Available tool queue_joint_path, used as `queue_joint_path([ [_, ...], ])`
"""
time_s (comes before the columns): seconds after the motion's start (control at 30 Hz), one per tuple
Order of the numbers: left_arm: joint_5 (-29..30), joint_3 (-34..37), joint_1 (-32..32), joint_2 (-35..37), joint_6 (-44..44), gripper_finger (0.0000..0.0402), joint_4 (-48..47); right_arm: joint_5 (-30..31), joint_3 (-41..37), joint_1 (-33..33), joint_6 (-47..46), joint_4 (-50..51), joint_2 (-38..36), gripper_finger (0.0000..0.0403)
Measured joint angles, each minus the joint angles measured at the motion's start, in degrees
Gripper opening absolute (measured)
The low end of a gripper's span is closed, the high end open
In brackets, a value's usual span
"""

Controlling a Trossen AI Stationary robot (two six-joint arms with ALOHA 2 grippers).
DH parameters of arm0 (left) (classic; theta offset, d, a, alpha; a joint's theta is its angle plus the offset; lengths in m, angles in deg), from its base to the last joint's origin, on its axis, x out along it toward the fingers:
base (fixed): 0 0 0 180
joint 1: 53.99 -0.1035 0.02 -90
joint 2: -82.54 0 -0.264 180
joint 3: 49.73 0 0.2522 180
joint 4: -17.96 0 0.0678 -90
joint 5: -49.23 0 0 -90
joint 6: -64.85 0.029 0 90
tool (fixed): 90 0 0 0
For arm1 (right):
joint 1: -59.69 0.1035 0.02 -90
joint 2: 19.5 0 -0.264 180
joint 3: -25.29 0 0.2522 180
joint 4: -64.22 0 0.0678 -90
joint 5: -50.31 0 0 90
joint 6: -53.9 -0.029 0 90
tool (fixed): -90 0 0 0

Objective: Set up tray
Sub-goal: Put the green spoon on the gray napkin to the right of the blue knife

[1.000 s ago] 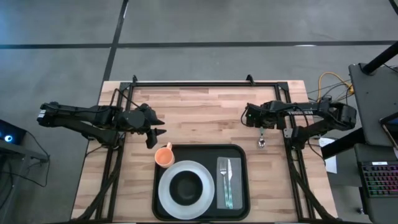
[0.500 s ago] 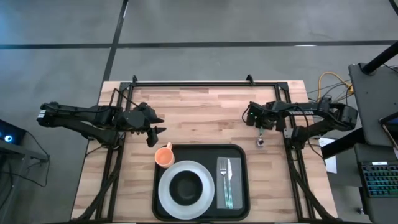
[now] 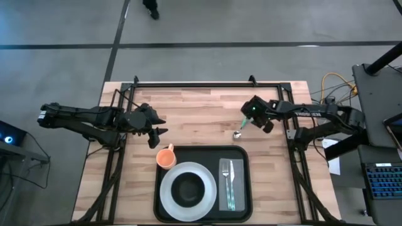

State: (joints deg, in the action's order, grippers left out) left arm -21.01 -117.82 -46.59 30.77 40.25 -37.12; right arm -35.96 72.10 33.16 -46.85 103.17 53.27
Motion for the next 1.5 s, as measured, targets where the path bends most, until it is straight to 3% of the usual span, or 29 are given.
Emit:
queue_joint_path([
  [0.07, 0.0, 0.0, 0.0, 0.0, 0.0, 0.0166, -0.02, -1.6, 0.67, 0.01, 7.02, 0.99, -0.22, 0.0162],
  [0.13, -0.01, 0.0, 0.0, -0.01, 0.0, 0.0166, -0.01, -3.73, 1.65, 0.02, 20.17, 1.26, -0.3, 0.0176],
  [0.3, 0.5, 0.0, 0.0, -0.02, 0.0, 0.0166, 0.01, -8.25, 6.91, 0.88, 67.36, 2.91, -0.28, 0.0183],
  [0.4, 1.61, 0.0, 0.01, -0.01, -0.57, 0.0166, 0.14, -6.33, 10.85, 2.4, 89.53, 3.81, -0.28, 0.0176],
  [0.57, 1.75, 0.0, 0.02, -0.04, -3.88, 0.0166, 0.38, 1.93, 16.94, 2.95, 112.82, 12.22, 3.27, 0.0173],
  [0.7, 2.36, 0.0, 0.02, -0.46, -4.98, 0.0166, 0.83, 2.73, 20.45, 3.06, 129.96, 20.82, 9.18, 0.0181],
  [1.03, 3.15, 0.0, 0.0, -2.58, -5.79, 0.0166, 1.98, 3.93, 24.83, 3.28, 154.0, 22.84, 21.18, 0.0185],
  [1.5, 3.03, 0.0, 0.0, -8.25, -6.66, 0.0166, 4.55, 3.12, 22.79, 3.28, 158.07, 18.14, 27.13, 0.0177],
])
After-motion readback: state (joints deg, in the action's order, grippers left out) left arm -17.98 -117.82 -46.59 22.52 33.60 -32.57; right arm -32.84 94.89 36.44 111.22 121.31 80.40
